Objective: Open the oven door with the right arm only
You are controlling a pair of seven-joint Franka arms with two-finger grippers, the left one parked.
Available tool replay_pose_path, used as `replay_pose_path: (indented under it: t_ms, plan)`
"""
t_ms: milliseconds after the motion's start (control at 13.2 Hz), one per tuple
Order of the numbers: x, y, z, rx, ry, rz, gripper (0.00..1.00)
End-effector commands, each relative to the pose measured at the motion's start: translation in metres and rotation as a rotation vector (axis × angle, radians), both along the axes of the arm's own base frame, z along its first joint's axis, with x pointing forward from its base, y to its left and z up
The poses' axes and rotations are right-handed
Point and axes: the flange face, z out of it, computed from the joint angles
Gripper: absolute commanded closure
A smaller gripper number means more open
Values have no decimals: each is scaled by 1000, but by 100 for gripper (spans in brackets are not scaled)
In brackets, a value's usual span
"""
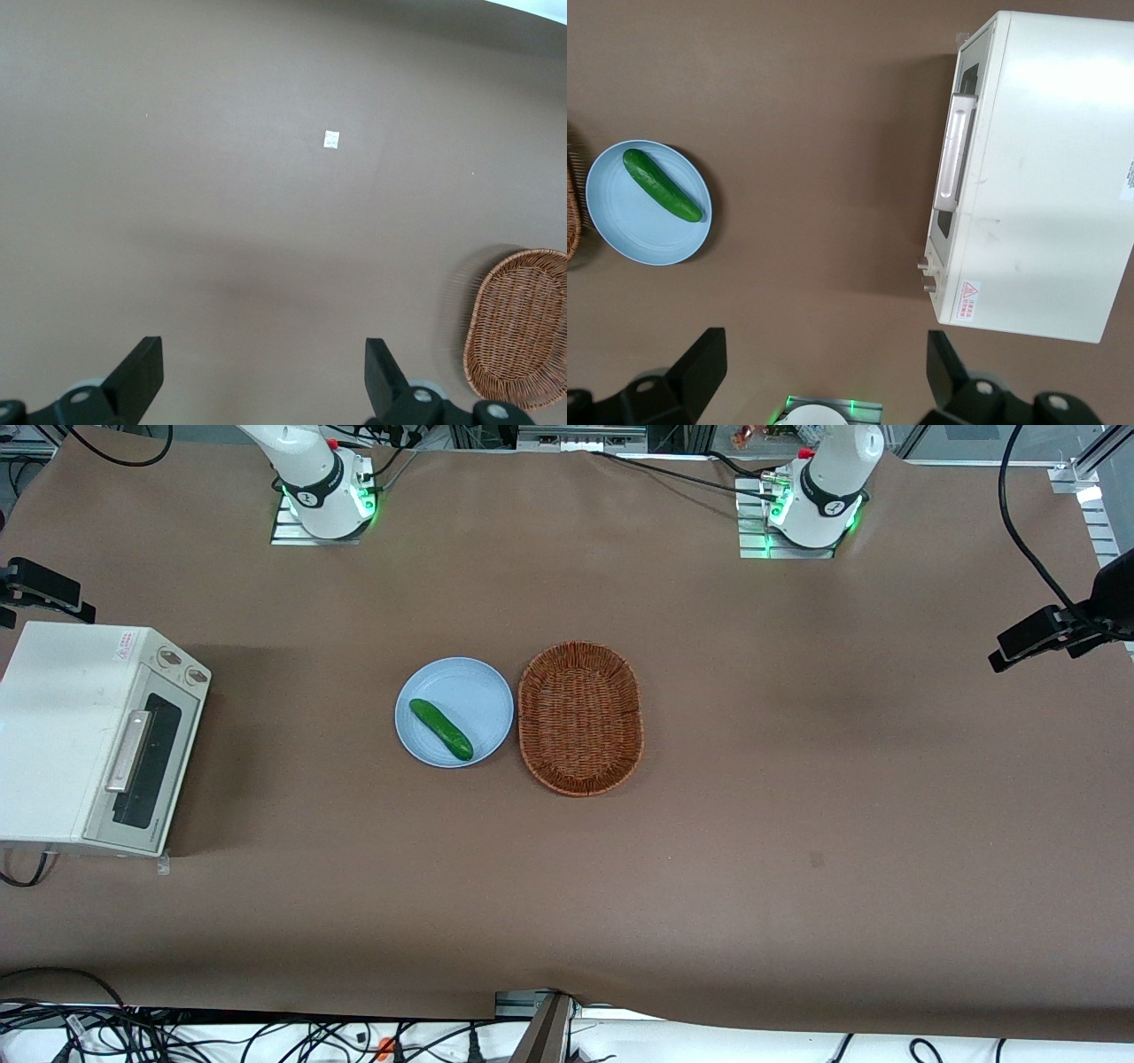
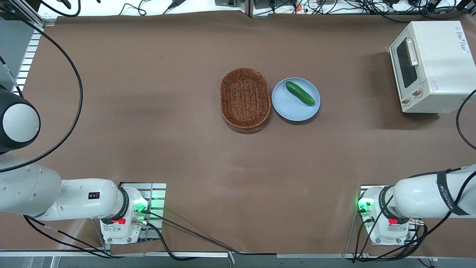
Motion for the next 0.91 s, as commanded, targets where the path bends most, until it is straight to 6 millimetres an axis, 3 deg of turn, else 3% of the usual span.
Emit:
replay_pose_path:
  t_ms: [0,835]
  plan:
    - [3,0,-7,-12,22,9,0]
    - [7,6,-33,-9,99,19,0]
